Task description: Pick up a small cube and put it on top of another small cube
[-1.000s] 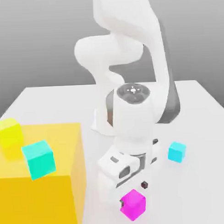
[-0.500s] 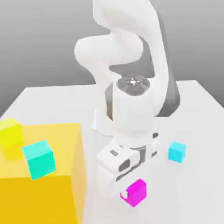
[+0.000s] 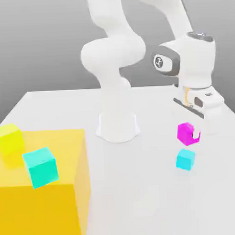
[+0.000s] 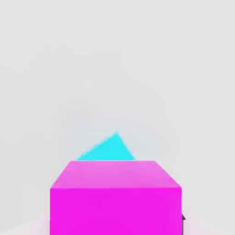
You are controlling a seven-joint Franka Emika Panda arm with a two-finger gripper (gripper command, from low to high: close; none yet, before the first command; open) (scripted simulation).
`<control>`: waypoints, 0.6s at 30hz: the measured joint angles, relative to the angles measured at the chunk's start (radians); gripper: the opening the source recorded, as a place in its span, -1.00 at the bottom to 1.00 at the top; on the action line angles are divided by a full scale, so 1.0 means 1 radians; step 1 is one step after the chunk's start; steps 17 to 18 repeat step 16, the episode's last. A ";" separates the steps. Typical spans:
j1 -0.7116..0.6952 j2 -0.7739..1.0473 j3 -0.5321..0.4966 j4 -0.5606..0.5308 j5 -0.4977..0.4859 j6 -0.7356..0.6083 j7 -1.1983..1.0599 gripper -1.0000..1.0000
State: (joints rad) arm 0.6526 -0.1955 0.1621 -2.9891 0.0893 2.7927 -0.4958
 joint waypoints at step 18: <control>0.009 0.057 -0.013 0.001 -0.027 0.058 0.015 1.00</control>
